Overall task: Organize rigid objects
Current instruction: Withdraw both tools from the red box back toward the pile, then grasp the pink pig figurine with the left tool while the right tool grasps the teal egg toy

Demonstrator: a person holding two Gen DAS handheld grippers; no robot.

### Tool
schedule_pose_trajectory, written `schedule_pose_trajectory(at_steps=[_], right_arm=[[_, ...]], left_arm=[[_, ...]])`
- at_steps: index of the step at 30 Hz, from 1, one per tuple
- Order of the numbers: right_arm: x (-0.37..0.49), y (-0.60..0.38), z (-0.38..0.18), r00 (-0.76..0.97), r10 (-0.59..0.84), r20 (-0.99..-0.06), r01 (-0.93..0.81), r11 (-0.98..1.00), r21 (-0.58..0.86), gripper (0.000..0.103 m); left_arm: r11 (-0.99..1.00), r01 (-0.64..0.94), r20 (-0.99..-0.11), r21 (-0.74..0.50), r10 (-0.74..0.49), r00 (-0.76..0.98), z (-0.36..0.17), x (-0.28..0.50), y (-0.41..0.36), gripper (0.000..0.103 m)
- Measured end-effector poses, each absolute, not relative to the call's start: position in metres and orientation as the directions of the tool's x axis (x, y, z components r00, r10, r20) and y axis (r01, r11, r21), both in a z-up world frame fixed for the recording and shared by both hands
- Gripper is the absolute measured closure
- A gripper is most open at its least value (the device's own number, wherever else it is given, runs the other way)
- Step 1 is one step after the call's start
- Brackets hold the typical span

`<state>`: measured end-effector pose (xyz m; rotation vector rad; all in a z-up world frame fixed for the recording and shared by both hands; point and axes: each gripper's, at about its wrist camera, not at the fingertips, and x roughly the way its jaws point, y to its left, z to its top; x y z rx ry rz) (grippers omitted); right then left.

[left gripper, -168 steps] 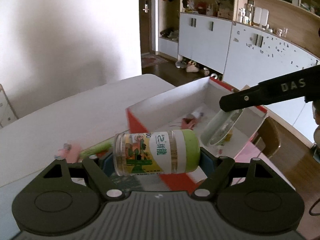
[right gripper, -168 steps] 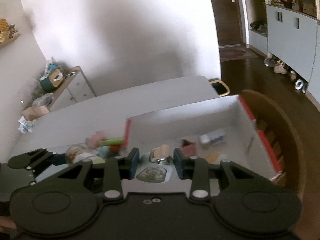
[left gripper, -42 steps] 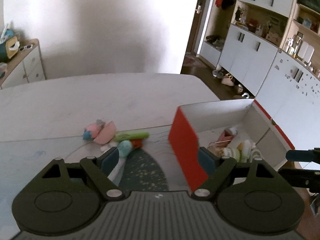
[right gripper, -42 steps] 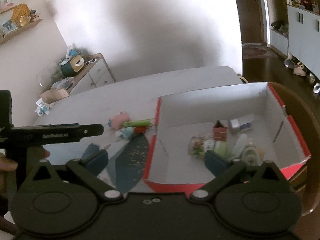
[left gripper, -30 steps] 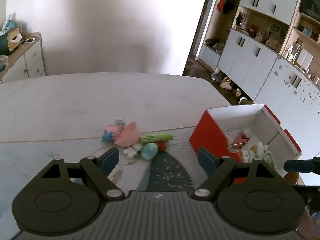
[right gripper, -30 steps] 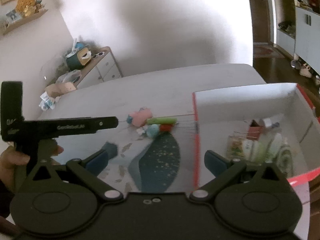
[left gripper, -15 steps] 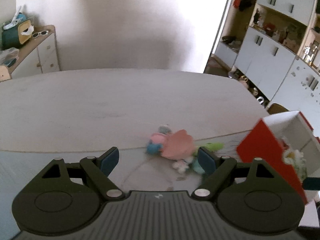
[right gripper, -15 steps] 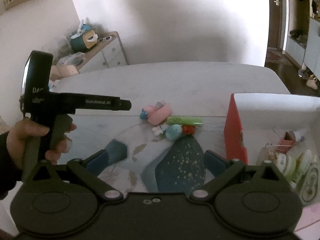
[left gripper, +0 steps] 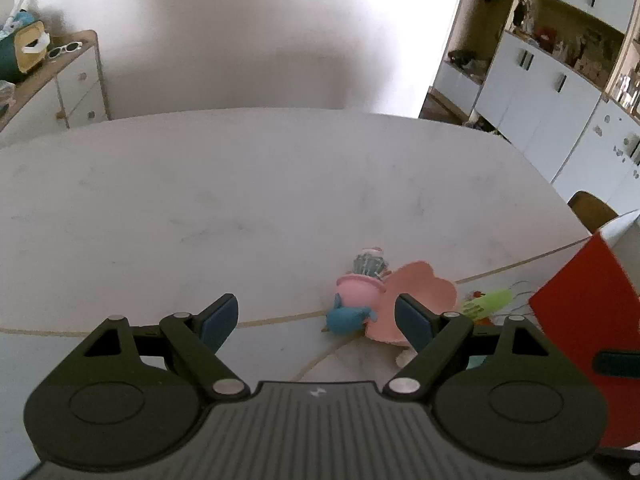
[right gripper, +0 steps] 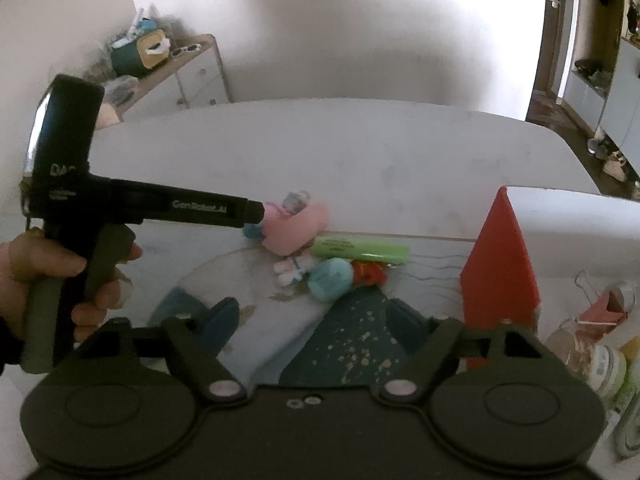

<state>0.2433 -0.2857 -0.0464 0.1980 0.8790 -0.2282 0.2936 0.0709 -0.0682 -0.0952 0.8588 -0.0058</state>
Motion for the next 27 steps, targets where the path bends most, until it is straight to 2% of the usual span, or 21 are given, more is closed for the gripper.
schedule_pose_trajectory(at_steps=[4, 15, 21, 27], right_arm=[[0.256, -0.291, -0.057, 0.6, -0.136, -0.788, 0.294, 0.954, 0.059, 0.028], [0.286, -0.297, -0.082, 0.572, -0.149, -0.807, 0.284, 0.958, 0.025, 0.051], [0.295, -0.299, -0.091, 0.563, -0.157, -0.811, 0.3, 0.954, 0.024, 0.058], [0.299, -0.296, -0.097, 0.551, -0.176, -0.816, 0.321, 0.947, 0.012, 0.063]], left_arm=[[0.996, -0.018, -0.76, -0.088, -0.055, 0.647, -0.076, 0.305, 0.069, 0.017], [0.993, -0.012, -0.77, -0.114, -0.081, 0.633, -0.093, 0.321, 0.068, 0.017], [0.993, -0.001, -0.764, -0.114, -0.087, 0.64, -0.099, 0.321, 0.068, 0.018], [0.994, 0.017, -0.751, -0.112, -0.095, 0.653, -0.102, 0.322, 0.066, 0.035]])
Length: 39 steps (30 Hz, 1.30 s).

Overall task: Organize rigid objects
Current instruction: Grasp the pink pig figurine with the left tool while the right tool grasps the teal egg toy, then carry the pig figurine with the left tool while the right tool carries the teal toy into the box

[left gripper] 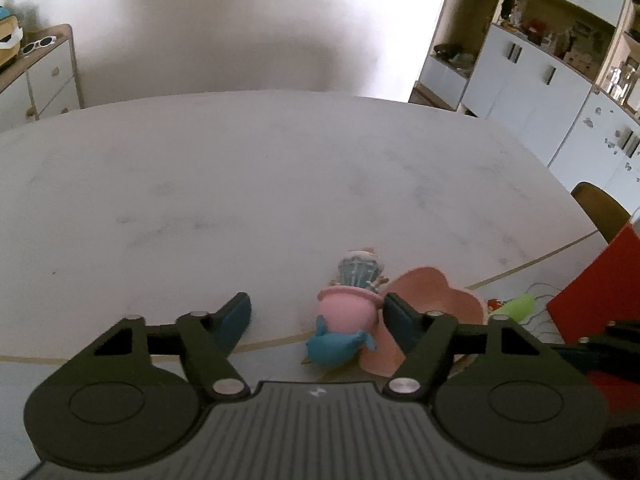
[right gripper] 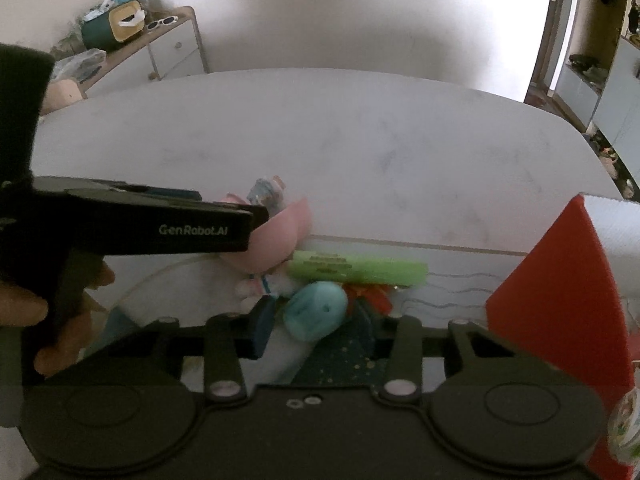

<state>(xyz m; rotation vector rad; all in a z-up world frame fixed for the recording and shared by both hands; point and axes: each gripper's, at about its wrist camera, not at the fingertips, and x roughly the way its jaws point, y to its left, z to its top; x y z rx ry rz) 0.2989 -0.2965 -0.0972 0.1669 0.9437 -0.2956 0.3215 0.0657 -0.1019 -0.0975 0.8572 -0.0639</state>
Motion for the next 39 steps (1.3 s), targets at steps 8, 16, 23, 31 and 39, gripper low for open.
schedule_pose_trajectory(at_steps=[8, 16, 23, 31, 39], right_arm=[[0.299, -0.297, -0.103, 0.548, -0.187, -0.815, 0.342, 0.94, 0.014, 0.068], [0.292, -0.297, -0.099, 0.568, -0.194, -0.8, 0.347, 0.938, 0.019, 0.068], [0.273, -0.292, -0.086, 0.58, -0.18, -0.795, 0.355, 0.934, 0.047, 0.068], [0.247, -0.284, -0.06, 0.602, -0.155, -0.783, 0.345, 0.935, 0.08, 0.068], [0.215, -0.275, -0.026, 0.638, -0.117, -0.761, 0.321, 0.939, 0.124, 0.068]], left_arm=[[0.994, 0.056, -0.734, -0.096, -0.108, 0.67, -0.102, 0.317, 0.059, 0.063], [0.996, 0.058, -0.734, -0.068, -0.089, 0.673, -0.1, 0.317, 0.056, 0.068], [0.997, 0.043, -0.741, -0.061, -0.074, 0.667, -0.095, 0.305, 0.062, 0.069], [0.997, 0.018, -0.743, -0.074, -0.067, 0.666, -0.082, 0.284, 0.07, 0.07], [0.995, 0.013, -0.736, -0.096, -0.08, 0.673, -0.064, 0.254, 0.066, 0.07]])
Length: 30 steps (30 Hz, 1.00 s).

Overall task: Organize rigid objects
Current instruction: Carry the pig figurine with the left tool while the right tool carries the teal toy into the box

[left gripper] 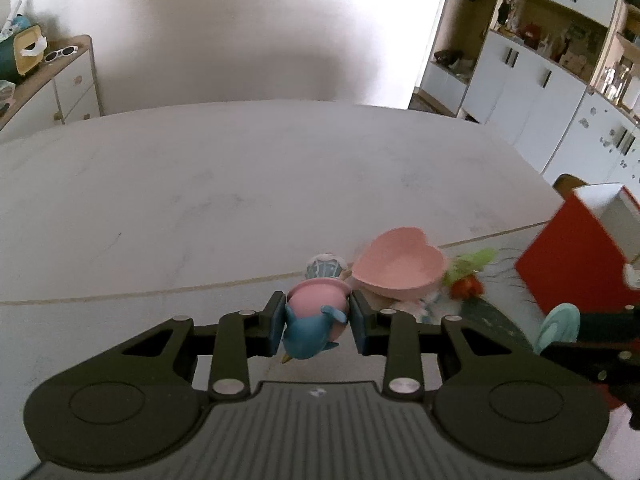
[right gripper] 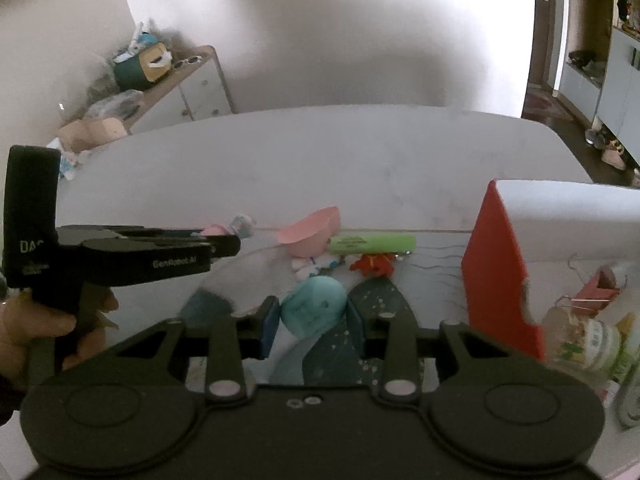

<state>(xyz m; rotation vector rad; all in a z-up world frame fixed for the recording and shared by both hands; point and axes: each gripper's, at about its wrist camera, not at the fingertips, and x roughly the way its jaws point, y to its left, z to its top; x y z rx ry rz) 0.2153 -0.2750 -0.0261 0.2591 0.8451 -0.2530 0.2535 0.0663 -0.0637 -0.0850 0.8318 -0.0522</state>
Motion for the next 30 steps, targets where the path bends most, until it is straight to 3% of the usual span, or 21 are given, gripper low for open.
schedule_pose_trajectory(at_steps=[15, 30], right_arm=[[0.15, -0.299, 0.023, 0.669, -0.059, -0.741, 0.3, 0.934, 0.196, 0.068], [0.08, -0.373, 0.04, 0.671, -0.071, -0.738, 0.275, 0.948, 0.159, 0.068]], left_arm=[[0.99, 0.07, -0.703, -0.119, -0.133, 0.698, 0.003, 0.193, 0.014, 0.07], [0.99, 0.104, -0.693, -0.093, -0.14, 0.708, 0.027, 0.176, -0.095, 0.07]])
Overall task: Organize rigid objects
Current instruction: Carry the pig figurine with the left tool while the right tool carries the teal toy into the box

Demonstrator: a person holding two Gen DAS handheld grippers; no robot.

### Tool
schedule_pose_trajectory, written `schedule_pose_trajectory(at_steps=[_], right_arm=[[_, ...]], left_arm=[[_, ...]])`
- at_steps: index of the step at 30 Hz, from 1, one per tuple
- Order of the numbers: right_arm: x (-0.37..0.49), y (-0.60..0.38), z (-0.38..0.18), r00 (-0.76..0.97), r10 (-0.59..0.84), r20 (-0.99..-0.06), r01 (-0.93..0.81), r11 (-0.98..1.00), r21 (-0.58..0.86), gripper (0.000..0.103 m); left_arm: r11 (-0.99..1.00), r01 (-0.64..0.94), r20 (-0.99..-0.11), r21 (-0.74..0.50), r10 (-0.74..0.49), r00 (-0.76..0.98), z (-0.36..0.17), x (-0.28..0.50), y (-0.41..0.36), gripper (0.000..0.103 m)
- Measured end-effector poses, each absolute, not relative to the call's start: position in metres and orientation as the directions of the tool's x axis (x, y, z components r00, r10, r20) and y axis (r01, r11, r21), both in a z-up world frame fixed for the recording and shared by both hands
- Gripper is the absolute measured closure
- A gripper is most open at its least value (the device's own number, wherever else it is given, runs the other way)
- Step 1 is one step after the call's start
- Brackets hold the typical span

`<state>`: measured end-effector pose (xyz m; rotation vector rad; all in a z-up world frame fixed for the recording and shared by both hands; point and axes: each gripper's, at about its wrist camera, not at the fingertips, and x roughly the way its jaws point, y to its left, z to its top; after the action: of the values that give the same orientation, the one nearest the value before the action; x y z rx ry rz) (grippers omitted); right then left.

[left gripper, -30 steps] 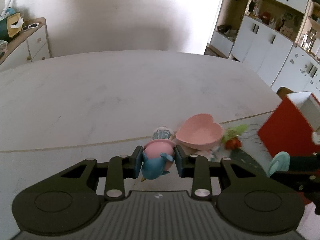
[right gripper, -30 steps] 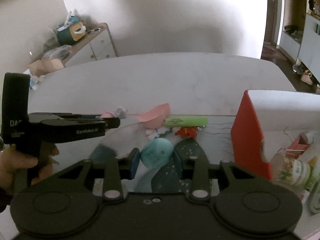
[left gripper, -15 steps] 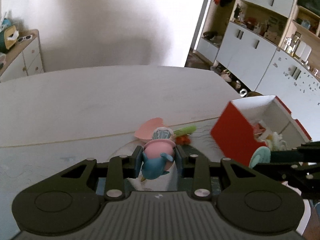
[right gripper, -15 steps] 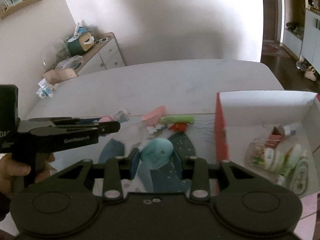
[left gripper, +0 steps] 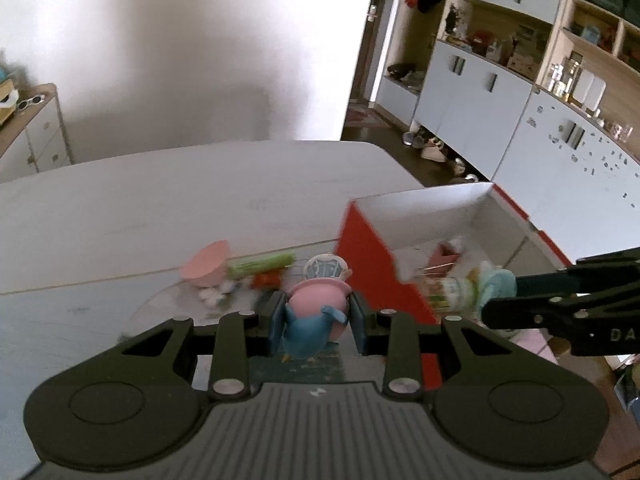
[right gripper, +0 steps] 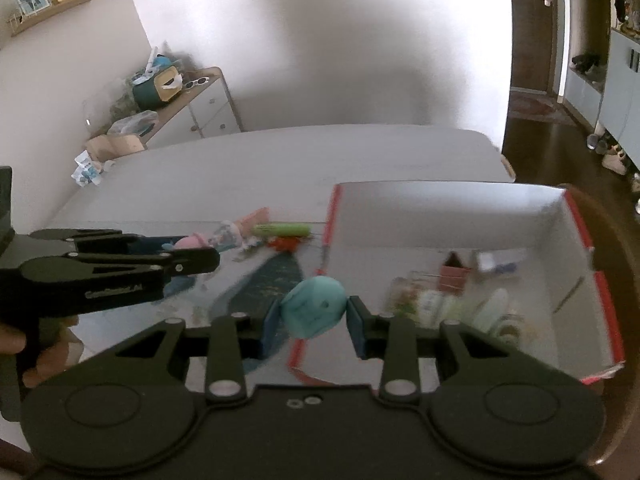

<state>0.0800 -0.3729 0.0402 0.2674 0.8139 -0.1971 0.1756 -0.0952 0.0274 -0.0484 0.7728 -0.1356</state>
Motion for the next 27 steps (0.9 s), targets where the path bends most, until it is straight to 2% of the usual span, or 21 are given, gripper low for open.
schedule_pose_trajectory(at_steps=[15, 27], right_arm=[[0.029, -0.453, 0.025, 0.651, -0.118, -0.749, 0.312, 0.942, 0.123, 0.068], [0.046, -0.507, 0.012, 0.615, -0.169, -0.77, 0.339, 0.939, 0.064, 0.068]], left_arm=[[0.986, 0.157, -0.722, -0.052, -0.146, 0.677, 0.017, 0.204, -0.208, 0.07], [0.986, 0.16, -0.751, 0.039, -0.076, 0.656, -0.005, 0.261, -0.251, 0.07]])
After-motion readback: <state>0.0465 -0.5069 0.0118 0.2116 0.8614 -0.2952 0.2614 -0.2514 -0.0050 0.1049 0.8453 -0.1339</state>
